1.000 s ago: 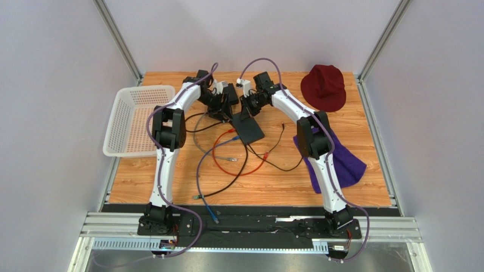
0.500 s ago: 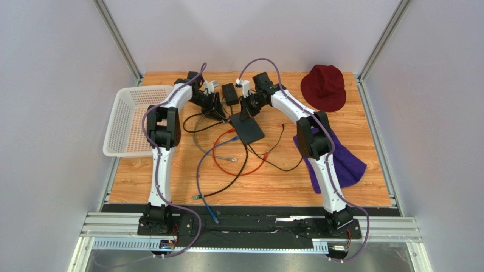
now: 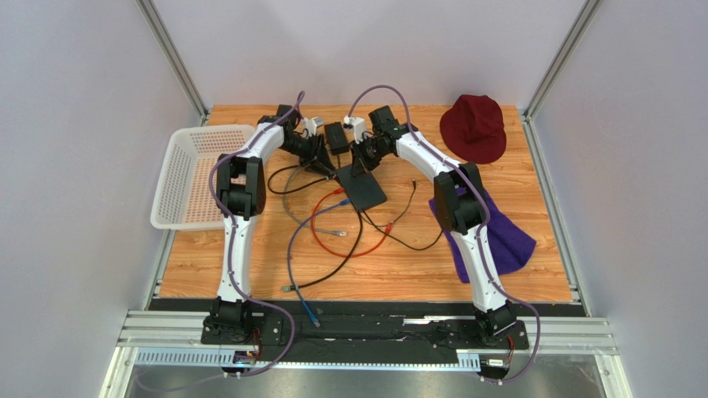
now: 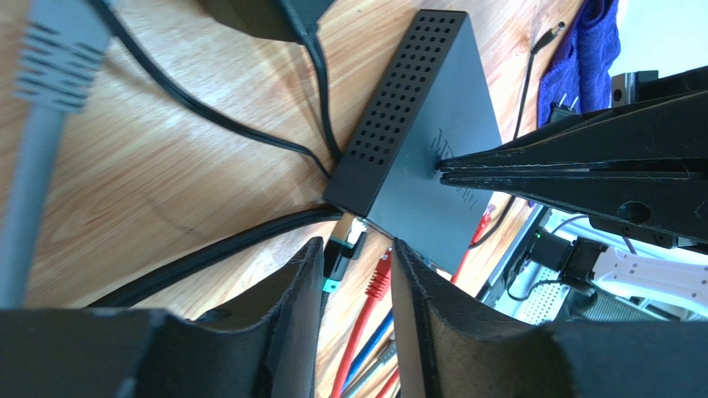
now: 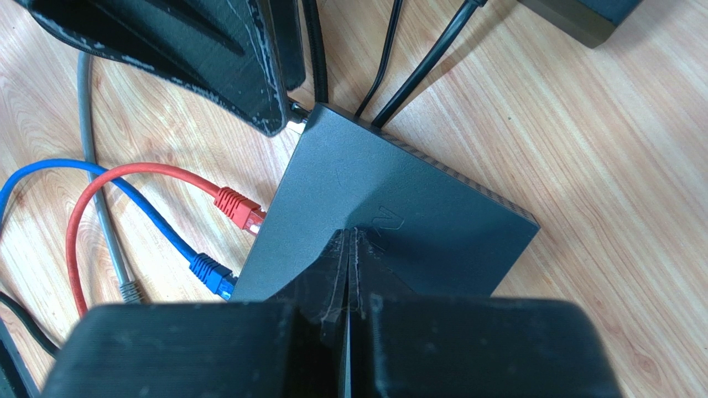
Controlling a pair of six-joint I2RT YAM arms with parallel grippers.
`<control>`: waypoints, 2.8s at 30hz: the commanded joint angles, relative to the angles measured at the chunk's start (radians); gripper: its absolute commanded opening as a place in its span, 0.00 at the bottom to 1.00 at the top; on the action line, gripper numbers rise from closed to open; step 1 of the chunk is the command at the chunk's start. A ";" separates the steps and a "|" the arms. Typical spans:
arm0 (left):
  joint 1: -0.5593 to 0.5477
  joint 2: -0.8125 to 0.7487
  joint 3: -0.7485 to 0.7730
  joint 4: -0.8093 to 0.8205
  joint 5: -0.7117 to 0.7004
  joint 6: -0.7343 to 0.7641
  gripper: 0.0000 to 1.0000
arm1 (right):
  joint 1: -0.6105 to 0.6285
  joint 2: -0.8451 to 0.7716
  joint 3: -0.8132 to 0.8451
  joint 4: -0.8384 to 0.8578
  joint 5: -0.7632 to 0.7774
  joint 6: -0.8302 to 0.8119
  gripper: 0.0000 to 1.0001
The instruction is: Pull the plug from the switch port
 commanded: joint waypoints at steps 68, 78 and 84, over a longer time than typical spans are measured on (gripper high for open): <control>0.033 0.012 -0.098 -0.095 -0.040 -0.088 0.00 | 0.049 0.046 -0.124 -0.106 0.169 -0.086 0.00; 0.084 0.005 -0.267 -0.032 0.133 -0.153 0.00 | 0.052 0.043 -0.127 -0.101 0.175 -0.083 0.00; 0.064 -0.028 -0.192 -0.036 0.158 -0.101 0.00 | 0.054 0.044 -0.126 -0.101 0.177 -0.083 0.00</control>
